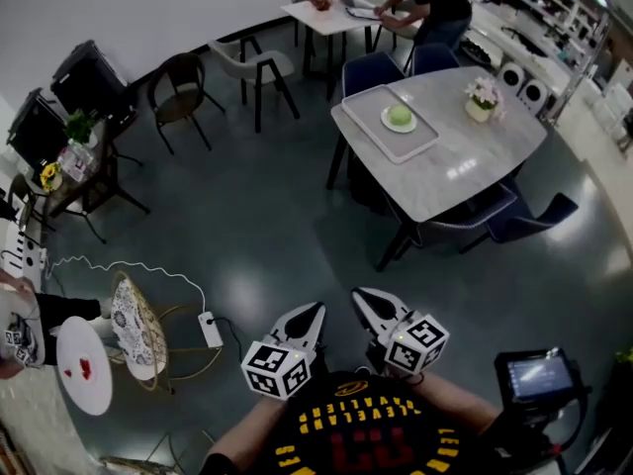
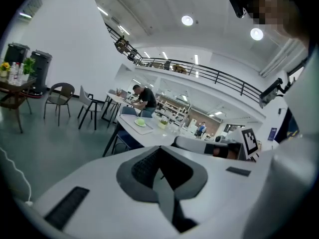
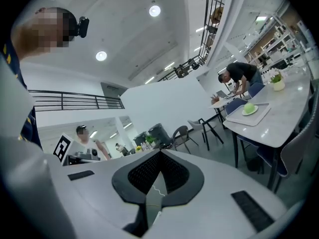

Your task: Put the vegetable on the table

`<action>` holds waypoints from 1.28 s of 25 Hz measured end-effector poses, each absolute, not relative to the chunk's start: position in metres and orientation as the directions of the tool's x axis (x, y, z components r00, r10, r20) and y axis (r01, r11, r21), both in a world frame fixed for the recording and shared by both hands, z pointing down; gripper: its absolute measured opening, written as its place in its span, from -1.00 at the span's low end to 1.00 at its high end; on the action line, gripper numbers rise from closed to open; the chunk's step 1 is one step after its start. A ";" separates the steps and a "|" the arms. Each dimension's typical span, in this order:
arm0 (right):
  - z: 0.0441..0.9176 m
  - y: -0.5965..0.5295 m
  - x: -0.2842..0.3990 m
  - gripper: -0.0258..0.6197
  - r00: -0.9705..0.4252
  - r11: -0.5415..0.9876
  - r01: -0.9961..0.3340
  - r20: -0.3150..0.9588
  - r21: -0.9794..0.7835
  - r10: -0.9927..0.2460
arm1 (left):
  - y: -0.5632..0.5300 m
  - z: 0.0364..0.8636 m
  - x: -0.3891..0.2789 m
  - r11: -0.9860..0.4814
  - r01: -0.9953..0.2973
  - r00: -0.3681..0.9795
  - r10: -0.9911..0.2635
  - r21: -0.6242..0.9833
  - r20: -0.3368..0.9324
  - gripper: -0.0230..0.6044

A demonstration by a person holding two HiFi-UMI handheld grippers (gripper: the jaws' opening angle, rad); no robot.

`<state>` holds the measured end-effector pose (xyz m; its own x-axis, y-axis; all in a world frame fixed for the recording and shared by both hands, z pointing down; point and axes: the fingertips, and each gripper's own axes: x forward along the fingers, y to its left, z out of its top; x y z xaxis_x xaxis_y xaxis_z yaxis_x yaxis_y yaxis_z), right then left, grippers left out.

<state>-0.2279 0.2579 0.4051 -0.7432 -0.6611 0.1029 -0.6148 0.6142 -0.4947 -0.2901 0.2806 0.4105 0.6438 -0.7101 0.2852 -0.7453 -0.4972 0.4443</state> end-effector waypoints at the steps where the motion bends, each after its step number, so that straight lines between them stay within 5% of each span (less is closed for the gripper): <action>1: 0.402 0.245 -0.232 -0.93 -0.730 0.605 -0.628 0.101 -0.489 -0.676 | 0.268 0.405 -0.293 -0.524 -0.726 0.667 -0.694 0.444 0.272 -0.93; 14: 0.395 0.135 -0.305 -0.93 -0.648 0.517 -0.708 0.152 -0.481 -0.746 | 0.144 0.401 -0.364 -0.579 -0.652 0.740 -0.626 0.489 0.245 -0.93; 22: 0.414 0.077 -0.311 -0.93 -0.645 0.483 -0.707 0.190 -0.516 -0.740 | 0.085 0.411 -0.364 -0.578 -0.638 0.756 -0.595 0.508 0.273 -0.92; 32: 0.380 -0.068 -0.277 -0.93 -0.682 0.574 -0.672 0.089 -0.468 -0.726 | -0.048 0.395 -0.340 -0.548 -0.723 0.680 -0.671 0.421 0.294 -0.93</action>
